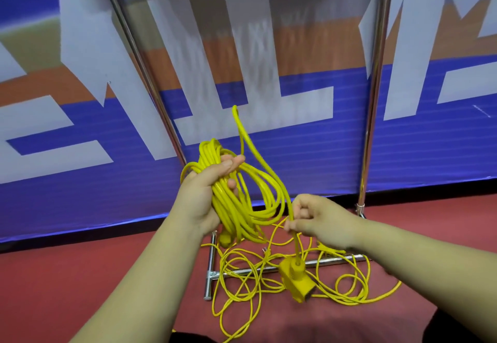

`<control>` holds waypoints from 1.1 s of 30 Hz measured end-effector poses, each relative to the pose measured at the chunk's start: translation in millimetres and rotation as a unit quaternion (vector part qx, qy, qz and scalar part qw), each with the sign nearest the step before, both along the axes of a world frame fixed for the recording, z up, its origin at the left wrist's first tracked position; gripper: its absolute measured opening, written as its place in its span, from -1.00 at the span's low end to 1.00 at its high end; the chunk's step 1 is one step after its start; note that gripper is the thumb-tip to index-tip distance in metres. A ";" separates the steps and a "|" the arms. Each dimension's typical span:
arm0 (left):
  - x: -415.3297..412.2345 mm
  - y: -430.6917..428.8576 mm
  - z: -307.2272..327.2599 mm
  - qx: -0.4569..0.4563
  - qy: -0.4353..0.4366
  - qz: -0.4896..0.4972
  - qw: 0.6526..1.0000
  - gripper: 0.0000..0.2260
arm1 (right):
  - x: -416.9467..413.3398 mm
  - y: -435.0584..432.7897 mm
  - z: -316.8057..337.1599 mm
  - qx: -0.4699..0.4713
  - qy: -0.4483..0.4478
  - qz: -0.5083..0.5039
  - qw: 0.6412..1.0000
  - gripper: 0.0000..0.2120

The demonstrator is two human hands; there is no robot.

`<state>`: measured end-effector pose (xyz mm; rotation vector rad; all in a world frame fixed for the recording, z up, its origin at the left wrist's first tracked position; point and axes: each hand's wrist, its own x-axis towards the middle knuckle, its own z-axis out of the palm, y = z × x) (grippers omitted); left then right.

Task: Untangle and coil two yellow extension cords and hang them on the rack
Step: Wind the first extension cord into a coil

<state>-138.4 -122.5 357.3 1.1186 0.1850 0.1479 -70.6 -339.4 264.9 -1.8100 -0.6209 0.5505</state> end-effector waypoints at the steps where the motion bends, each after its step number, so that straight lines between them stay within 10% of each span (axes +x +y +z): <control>1: 0.8 5.4 -5.2 0.008 0.016 0.022 1.000 -0.81 | 1.6 1.8 1.8 0.021 0.018 -0.035 0.999 -0.79; 7: 3.0 39.4 -29.6 0.031 0.078 0.131 0.988 -0.93 | 14.3 9.3 9.8 0.066 0.102 -0.200 0.972 -0.85; 16: 9.5 68.8 -43.5 -0.027 0.094 0.143 0.985 -0.83 | 5.5 6.4 26.5 -0.170 -0.088 -0.009 0.982 -0.96; 33: 13.2 12.6 -47.4 0.047 0.165 0.025 0.985 -0.81 | -16.5 -12.6 95.1 0.034 -0.039 0.054 0.997 -0.90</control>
